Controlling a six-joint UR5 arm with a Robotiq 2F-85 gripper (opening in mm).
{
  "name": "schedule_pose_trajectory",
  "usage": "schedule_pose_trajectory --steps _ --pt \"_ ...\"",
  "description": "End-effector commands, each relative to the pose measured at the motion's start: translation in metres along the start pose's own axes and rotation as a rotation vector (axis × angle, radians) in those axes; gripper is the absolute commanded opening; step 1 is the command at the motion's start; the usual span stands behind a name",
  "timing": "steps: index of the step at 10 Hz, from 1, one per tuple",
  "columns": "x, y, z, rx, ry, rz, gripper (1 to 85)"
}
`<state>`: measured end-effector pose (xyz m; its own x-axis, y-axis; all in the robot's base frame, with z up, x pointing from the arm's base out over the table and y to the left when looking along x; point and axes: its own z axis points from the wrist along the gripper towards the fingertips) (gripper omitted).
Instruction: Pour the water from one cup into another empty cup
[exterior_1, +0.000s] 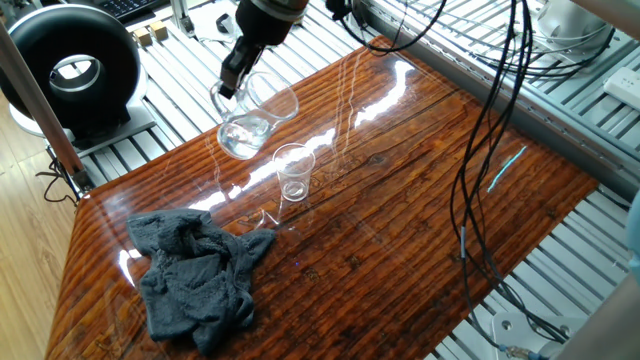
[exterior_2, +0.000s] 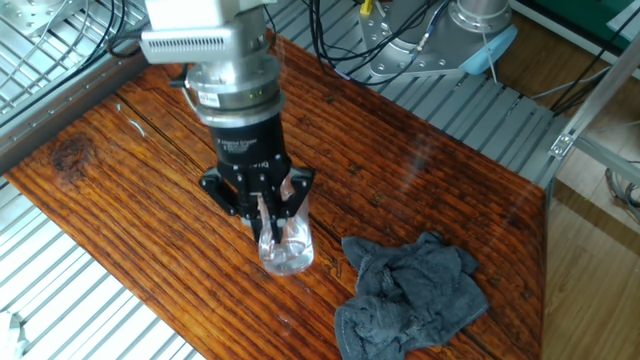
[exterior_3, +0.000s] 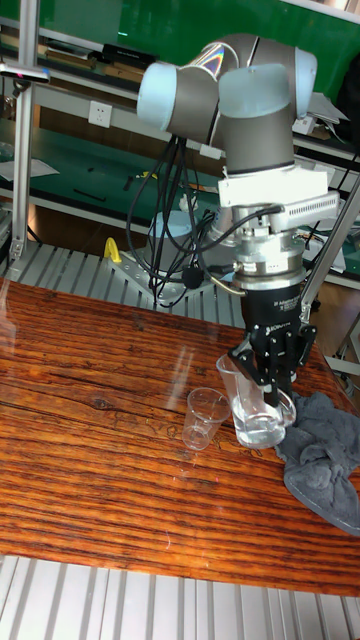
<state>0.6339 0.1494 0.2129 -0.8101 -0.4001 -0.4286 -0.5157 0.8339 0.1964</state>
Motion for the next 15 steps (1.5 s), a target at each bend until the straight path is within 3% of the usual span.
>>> schedule_pose_trajectory --steps 1,9,12,15 --pt "-0.006 -0.002 0.006 -0.003 -0.010 0.002 1.0" --pt "0.011 -0.005 -0.001 0.018 0.045 -0.013 1.0" --pt "0.012 -0.006 -0.002 0.024 0.049 -0.021 1.0" --pt "0.007 0.000 0.000 -0.004 0.032 -0.056 1.0"
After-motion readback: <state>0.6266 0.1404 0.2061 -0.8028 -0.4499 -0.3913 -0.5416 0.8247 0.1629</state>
